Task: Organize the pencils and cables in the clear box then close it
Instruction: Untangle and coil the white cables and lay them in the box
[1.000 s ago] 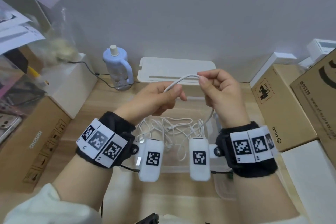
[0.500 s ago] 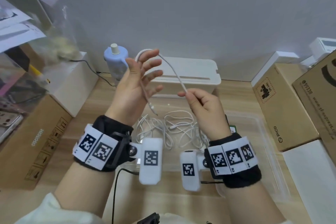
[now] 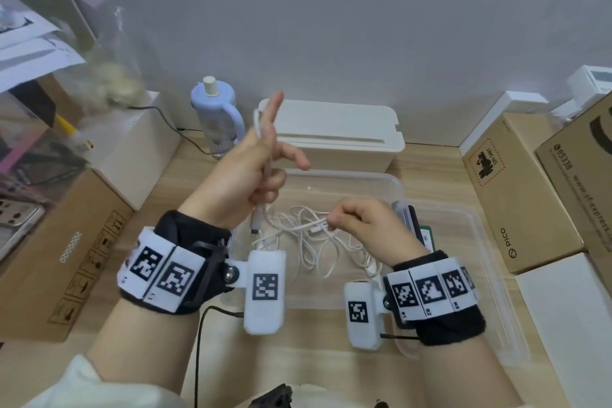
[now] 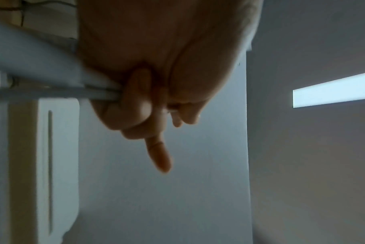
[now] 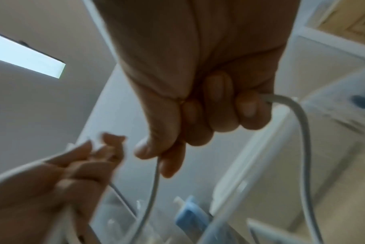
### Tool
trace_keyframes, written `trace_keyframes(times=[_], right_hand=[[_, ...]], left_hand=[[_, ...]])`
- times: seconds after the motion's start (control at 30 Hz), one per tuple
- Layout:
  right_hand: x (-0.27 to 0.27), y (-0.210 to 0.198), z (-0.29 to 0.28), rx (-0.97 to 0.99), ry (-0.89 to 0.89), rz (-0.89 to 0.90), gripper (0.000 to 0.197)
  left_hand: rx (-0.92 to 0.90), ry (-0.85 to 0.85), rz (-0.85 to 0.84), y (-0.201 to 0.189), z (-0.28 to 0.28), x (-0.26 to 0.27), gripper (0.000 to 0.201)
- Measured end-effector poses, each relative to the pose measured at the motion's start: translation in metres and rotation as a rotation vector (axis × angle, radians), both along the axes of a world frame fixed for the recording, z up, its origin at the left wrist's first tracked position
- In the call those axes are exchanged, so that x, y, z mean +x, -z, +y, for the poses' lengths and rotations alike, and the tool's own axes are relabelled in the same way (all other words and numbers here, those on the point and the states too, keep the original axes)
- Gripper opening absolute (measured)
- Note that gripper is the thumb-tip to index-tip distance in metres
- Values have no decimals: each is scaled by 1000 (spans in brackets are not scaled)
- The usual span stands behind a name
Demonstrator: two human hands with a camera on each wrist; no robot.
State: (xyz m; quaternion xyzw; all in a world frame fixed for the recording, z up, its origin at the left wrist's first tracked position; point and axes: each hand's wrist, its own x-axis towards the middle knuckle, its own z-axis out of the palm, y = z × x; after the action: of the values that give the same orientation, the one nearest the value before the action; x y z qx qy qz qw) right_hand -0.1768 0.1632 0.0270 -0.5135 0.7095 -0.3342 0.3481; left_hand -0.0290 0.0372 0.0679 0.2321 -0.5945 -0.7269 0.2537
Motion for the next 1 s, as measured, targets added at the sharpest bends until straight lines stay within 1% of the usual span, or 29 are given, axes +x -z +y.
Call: trace_keyframes(times=[0.07, 0.1, 0.13, 0.17, 0.23, 0.3, 0.33, 0.4, 0.47, 0.53, 0.57, 0.6, 0.63, 0.67, 0.7, 0.77, 0.8, 0.83, 0.9, 0.97, 1.0], right_hand=[[4, -15, -4, -86, -39, 52, 13], [7, -22, -6, -131, -68, 73, 14], [10, -27, -8, -177, -83, 95, 16], [11, -30, -9, -221, -78, 128, 15], [11, -34, -12, -319, -12, 224, 8], [7, -33, -11, -389, 87, 251, 17], [6, -31, -11, -408, 127, 231, 24], [5, -28, -11, -450, 164, 169, 32], [5, -26, -11, -493, 184, 130, 29], [2, -26, -11, -548, 208, 107, 25], [-2, -26, -11, -572, 231, 95, 26], [-6, -26, -11, -583, 259, 77, 27], [-9, -24, -10, -575, 285, 47, 27], [-11, -22, -10, -538, 298, 11, 25], [-10, -19, -10, -466, 287, -18, 22], [-3, -11, -9, -281, 189, -51, 23], [2, -7, -7, -201, 118, -48, 25], [7, -5, -6, -147, 43, -18, 26], [15, -5, -4, -118, -67, 84, 18], [20, -9, -3, -154, -80, 180, 16], [22, -13, -3, -185, -67, 202, 20]], left_hand=[[-175, 66, -113, 8, 11, -7, 45], [-235, 83, -145, 12, 17, -10, 48], [-251, 101, -162, 14, 22, -12, 49], [-225, 123, -171, 17, 27, -14, 50], [-74, 185, -164, 22, 34, -15, 52], [86, 274, -137, 24, 39, -14, 52], [114, 327, -126, 25, 41, -13, 53], [124, 419, -131, 27, 43, -12, 53], [95, 492, -128, 31, 42, -9, 48], [32, 545, -182, 32, 38, -5, 54], [17, 563, -213, 32, 37, -3, 53], [29, 576, -208, 32, 37, -2, 45], [72, 584, -162, 32, 37, -1, 35], [143, 578, -81, 30, 38, -1, 28], [214, 551, 20, 28, 39, -2, 26], [299, 453, 180, 27, 38, -4, 35], [302, 387, 208, 26, 36, -5, 40], [274, 315, 197, 26, 34, -7, 45], [153, 187, 96, 25, 30, -8, 51], [23, 99, -16, 26, 27, -9, 60], [-34, 73, -64, 27, 27, -9, 62]])
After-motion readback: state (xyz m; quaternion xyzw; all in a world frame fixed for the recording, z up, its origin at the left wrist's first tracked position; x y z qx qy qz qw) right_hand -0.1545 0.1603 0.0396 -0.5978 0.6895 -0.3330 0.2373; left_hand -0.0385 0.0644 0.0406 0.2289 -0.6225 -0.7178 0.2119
